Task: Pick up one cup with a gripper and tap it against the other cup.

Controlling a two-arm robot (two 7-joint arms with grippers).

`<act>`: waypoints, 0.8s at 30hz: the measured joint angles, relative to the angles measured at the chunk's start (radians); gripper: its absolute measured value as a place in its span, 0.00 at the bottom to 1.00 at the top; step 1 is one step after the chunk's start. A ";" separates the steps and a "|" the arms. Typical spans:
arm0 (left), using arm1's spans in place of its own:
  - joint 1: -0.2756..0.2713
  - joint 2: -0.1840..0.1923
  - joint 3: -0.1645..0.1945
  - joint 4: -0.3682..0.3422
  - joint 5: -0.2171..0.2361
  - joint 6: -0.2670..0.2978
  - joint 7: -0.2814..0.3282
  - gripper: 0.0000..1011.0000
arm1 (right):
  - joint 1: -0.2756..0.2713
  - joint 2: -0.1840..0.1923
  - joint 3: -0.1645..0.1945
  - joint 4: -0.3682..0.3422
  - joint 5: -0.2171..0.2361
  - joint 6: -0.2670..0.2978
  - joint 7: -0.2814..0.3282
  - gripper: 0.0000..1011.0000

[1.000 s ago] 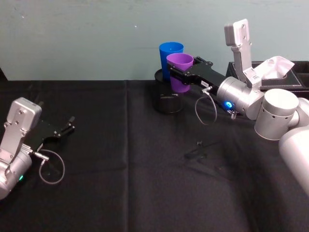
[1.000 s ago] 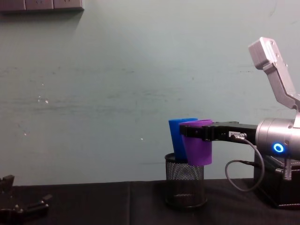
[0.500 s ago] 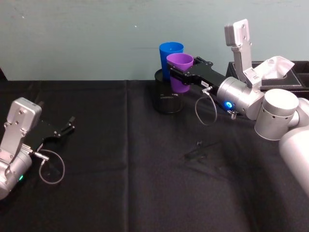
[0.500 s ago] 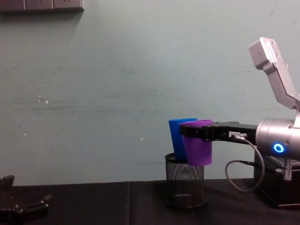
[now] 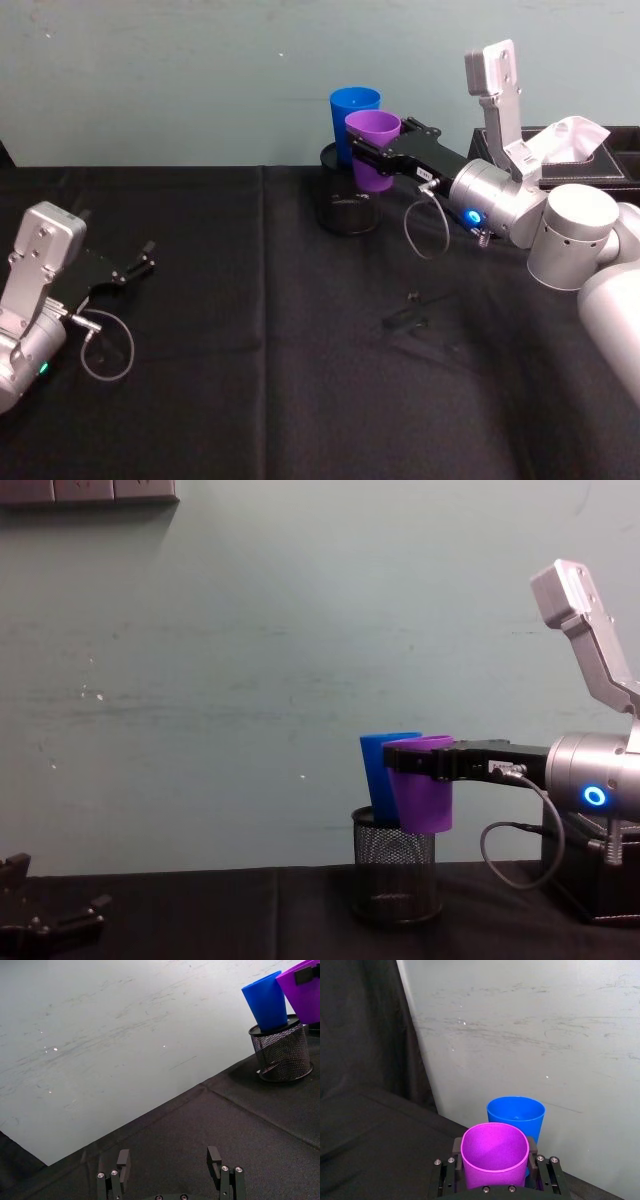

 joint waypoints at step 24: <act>0.000 0.000 0.000 0.000 0.000 0.000 0.000 0.99 | 0.000 0.000 0.000 0.000 0.000 0.000 0.000 0.72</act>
